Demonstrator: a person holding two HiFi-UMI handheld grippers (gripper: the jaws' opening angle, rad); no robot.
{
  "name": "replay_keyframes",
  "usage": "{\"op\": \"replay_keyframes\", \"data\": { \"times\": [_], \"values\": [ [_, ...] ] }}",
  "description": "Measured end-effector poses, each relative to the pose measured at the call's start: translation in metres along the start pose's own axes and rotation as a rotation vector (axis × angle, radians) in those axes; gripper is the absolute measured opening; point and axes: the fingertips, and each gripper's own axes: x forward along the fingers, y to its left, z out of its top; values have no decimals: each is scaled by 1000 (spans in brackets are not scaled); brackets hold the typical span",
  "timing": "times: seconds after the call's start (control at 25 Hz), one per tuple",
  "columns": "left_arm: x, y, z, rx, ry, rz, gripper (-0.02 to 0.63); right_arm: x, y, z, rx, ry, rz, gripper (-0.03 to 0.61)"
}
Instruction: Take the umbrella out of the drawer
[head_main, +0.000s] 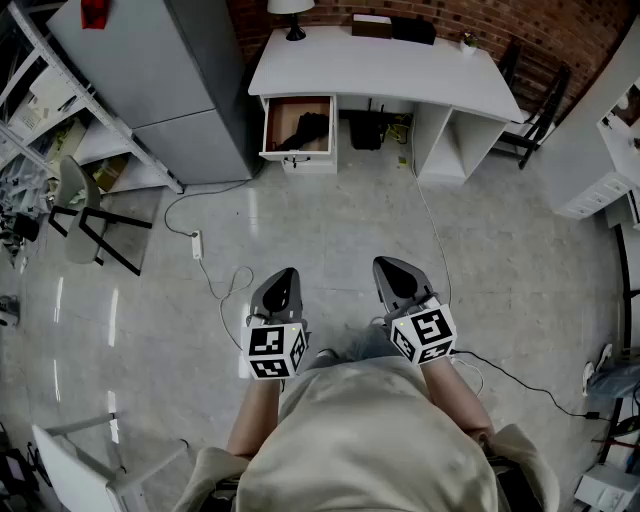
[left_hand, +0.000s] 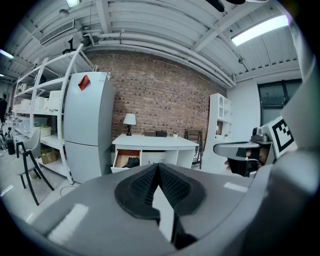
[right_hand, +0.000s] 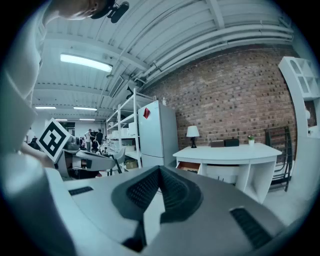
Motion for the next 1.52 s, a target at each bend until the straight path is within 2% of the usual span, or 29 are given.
{"op": "replay_keyframes", "data": {
  "times": [0.52,0.72,0.88,1.0,1.24,1.4,1.52],
  "values": [
    [-26,-1,17,-17,-60,11,12,-8,36,20,-42,-21,35,-2],
    [-40,9,18,-15,-77,-24,14,-7,54,25,14,-64,34,0],
    [-52,25,12,-31,-77,-29,128,-4,68,19,0,-52,15,2],
    [-59,33,9,-43,-80,-41,177,-3,74,18,0,-43,24,95],
    [-55,45,-4,-64,-46,-51,261,16,74,11,33,-15,63,221],
    [-34,53,-3,-69,-30,-59,279,40,65,14,61,-18,81,304],
    [-9,60,4,-66,-34,-59,279,63,50,19,57,-27,92,331]
  ]
}}
